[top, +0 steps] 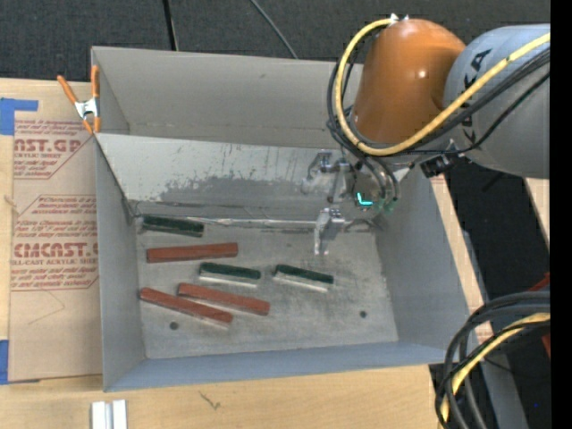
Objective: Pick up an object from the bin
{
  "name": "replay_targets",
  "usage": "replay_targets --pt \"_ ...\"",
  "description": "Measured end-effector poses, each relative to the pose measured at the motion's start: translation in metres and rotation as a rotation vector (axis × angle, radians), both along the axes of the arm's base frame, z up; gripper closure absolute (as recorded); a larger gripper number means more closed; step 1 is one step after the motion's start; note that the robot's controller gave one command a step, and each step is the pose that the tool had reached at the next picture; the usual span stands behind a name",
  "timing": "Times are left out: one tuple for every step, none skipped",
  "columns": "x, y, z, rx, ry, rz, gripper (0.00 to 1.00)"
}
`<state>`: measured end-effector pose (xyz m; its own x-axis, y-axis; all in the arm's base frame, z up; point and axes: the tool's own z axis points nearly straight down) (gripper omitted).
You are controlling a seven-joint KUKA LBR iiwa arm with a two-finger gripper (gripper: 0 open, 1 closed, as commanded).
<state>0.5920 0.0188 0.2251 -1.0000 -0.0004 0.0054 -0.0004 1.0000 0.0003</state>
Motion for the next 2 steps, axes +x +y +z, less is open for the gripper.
replay_targets --pt "0.002 0.000 0.005 0.000 -0.008 0.000 0.00" --pt "-0.017 -0.010 -0.050 0.000 -0.013 0.047 0.00"
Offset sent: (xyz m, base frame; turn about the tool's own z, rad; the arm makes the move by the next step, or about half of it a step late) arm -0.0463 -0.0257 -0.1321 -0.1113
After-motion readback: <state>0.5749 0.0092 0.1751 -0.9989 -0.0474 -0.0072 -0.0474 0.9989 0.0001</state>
